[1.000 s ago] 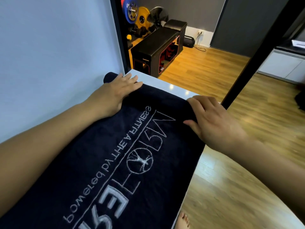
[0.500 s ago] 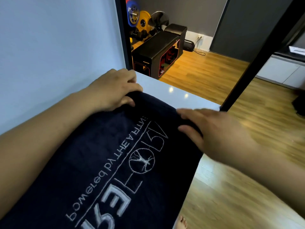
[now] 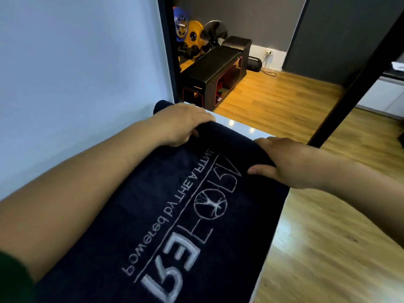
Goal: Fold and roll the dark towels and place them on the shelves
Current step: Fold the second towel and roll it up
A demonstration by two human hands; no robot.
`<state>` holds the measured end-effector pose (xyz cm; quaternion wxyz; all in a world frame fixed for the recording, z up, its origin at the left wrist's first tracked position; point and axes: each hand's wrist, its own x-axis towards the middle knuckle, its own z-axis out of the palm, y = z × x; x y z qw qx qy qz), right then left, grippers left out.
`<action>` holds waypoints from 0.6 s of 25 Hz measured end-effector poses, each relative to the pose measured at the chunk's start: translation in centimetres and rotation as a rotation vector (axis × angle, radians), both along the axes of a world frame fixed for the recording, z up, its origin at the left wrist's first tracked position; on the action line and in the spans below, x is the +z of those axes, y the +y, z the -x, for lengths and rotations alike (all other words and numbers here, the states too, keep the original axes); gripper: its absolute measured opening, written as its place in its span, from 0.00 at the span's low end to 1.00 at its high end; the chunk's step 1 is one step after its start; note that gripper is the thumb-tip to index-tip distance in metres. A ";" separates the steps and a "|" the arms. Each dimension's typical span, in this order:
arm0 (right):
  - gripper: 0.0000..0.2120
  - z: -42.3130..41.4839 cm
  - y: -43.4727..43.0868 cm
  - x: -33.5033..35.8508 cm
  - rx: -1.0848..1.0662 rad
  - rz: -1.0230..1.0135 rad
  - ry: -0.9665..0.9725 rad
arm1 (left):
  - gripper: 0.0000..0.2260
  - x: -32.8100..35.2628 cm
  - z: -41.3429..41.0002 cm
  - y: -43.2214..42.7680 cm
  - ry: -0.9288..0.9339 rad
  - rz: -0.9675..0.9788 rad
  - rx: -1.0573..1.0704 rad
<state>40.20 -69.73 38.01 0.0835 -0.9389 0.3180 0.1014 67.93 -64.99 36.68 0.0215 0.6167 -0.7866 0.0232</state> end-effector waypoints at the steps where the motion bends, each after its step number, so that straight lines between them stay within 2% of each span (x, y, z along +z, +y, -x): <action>1: 0.39 -0.2 -0.8 0.1 0.011 0.023 0.028 | 0.22 -0.5 0.0 -0.6 0.013 0.053 0.012; 4: 0.43 -0.1 -1.8 -0.2 0.034 0.143 0.087 | 0.25 -1.9 0.0 -1.5 0.036 0.134 0.046; 8: 0.44 0.5 -0.5 -1.2 0.103 0.345 0.023 | 0.28 -2.3 -0.4 0.4 0.050 0.152 0.003; 12: 0.45 1.2 2.5 -1.9 0.128 0.400 -0.032 | 0.26 -2.2 -0.6 4.9 0.032 0.070 -0.007; 15: 0.45 2.0 5.4 -2.1 0.196 0.401 -0.042 | 0.26 -2.2 -0.7 8.4 0.057 0.099 -0.006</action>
